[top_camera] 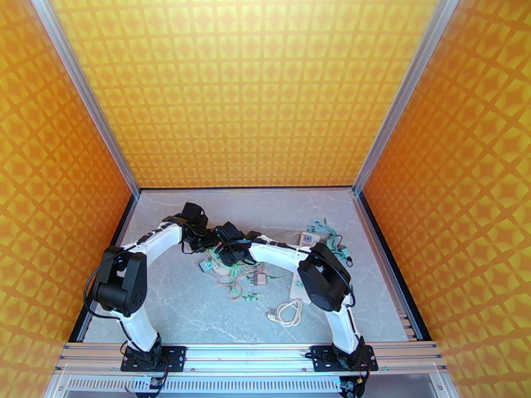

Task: Pull the plug off the socket

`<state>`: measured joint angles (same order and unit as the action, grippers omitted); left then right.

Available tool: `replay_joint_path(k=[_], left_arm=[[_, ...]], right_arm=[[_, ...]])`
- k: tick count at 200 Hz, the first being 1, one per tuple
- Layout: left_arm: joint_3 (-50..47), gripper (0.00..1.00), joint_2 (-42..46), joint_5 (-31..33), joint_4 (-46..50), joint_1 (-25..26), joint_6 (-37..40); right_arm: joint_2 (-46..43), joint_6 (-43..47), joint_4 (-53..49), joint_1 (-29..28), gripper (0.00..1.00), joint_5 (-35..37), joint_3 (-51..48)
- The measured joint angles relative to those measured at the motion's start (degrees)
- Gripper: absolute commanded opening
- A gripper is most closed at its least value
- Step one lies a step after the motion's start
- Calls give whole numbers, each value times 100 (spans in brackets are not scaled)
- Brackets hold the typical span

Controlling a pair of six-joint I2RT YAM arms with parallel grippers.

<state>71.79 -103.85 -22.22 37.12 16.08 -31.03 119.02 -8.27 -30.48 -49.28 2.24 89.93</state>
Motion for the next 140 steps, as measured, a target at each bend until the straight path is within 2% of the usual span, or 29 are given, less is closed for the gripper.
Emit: replay_joint_path(k=[83,140], left_arm=[[-723,17,402,42,-1005,0,-647],[-1036,18,481,39,-1576,0,-820]], right_arm=[[-13,-243,-13,55,13,-149,-2],[-44,-376,-4,114,13,-326,-28]])
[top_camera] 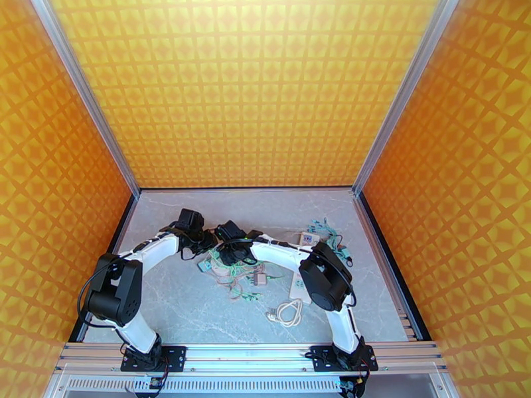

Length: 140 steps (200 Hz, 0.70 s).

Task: Pull the plug off the socket

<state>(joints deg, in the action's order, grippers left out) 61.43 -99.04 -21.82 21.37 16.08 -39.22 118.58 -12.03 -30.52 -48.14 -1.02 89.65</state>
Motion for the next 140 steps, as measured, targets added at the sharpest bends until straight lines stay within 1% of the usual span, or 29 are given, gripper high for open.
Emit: replay_joint_path(k=[27,55,102,126,140], left_arm=[[-13,17,-61,0,-103,0,-35],[-11,17,-81,2,-125,0,-42],[157,18,-42,48,79,-2,20],[223,22,-7,92,304,-42,44],[247,27,46,90,522,-92,85]], right_arm=[[-9,31,-2,-20,14,24,-4],[-9,151,-7,-149,14,297,-4],[-9,157,-2,-203,13,468,-4],[-11,166,9,-205,13,417,-11],[-11,181,52,-205,13,361,-35]])
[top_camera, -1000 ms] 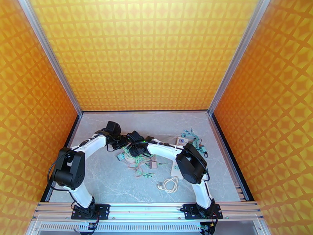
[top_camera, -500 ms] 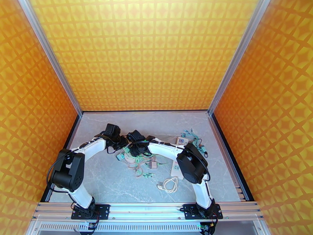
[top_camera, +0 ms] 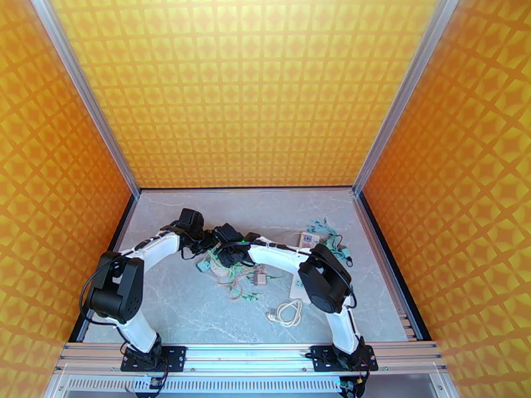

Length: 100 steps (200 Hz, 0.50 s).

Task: Pull the plug off the socket

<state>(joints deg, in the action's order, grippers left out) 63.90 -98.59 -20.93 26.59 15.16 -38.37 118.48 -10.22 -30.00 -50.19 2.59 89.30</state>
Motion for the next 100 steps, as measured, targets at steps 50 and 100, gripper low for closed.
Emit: replay_joint_path(k=[50,100], left_arm=[[17,36,90,-20,498,-103,332],[-68,38,177,-245,577,-254,522]], right_arm=[[-11,44,61,-33,13,-114,-50],[-37,85,96,-33,13,-151,-79]])
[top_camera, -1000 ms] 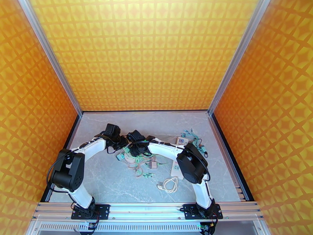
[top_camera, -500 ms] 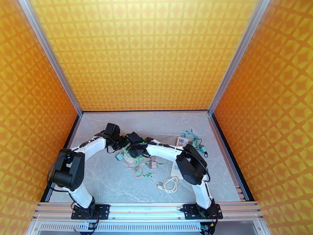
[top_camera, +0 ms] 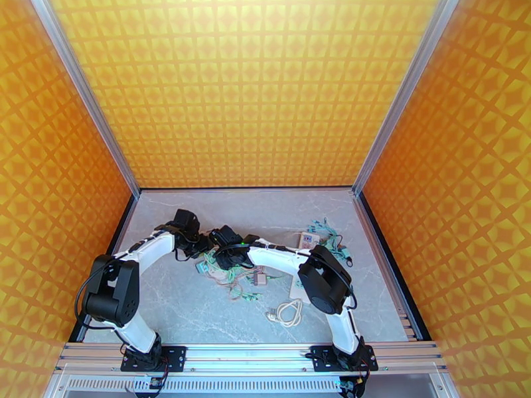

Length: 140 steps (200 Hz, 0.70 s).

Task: Pull the plug off the socket

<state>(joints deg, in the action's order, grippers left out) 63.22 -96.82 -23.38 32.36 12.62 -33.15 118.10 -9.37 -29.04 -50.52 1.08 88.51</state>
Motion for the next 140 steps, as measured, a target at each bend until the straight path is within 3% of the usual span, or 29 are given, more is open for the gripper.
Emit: replay_joint_path(k=[42,61,140], left_arm=[[-26,38,9,-361,85,-177,256],[44,46,9,-476,273,-262,382],[411,43,-68,-903,1049,-361,778]], right_arm=[[-11,59,46,-4,13,-7,-22],[-15,66,79,-9,13,0,-42],[-15,66,107,-2,13,2,-63]])
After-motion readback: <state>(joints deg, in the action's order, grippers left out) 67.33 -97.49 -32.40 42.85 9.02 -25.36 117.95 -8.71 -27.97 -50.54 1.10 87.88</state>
